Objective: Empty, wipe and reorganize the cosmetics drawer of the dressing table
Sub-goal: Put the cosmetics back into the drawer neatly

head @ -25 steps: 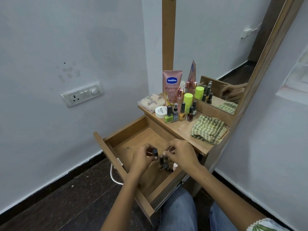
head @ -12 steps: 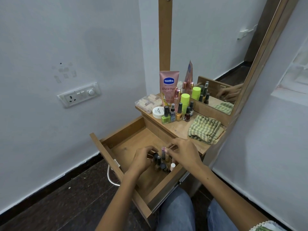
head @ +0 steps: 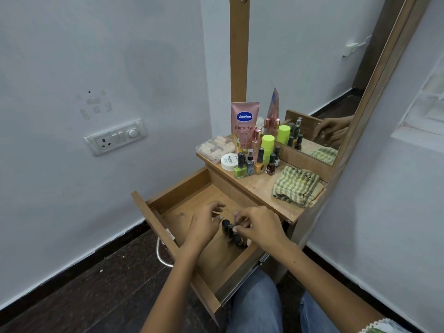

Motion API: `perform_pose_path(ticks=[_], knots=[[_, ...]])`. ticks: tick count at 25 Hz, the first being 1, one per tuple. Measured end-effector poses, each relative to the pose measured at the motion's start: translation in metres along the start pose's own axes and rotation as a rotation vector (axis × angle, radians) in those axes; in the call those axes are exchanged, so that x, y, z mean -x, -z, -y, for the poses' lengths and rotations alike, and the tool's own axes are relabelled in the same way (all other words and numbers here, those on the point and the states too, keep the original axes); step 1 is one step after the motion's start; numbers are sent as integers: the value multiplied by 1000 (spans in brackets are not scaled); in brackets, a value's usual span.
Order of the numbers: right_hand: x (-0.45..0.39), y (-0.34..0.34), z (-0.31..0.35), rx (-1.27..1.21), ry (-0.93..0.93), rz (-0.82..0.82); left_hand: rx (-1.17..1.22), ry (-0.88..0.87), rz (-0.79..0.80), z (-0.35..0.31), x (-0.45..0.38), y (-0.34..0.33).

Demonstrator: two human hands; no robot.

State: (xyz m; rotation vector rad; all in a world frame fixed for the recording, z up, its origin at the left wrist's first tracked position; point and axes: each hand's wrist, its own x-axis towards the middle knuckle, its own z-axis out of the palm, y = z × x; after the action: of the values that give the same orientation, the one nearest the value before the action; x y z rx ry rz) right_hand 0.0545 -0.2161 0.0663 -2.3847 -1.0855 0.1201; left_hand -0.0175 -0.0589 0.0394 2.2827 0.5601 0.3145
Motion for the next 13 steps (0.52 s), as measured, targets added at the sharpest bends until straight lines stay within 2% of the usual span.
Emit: perform_pose_path(ticks=[4, 7, 9, 11, 13], knots=[[-12, 19, -2, -69, 55, -301, 70, -133, -154, -34, -4, 6], [-35, 45, -8, 41, 53, -522, 94, -202, -284, -58, -15, 10], [-55, 58, -21, 114, -33, -557, 95, -210, -316, -70, -21, 10], [-71, 66, -37, 200, -146, -516, 84, -221, -322, -76, -26, 9], [-80, 69, -47, 258, -169, -476, 75, -226, -324, -77, -29, 8]])
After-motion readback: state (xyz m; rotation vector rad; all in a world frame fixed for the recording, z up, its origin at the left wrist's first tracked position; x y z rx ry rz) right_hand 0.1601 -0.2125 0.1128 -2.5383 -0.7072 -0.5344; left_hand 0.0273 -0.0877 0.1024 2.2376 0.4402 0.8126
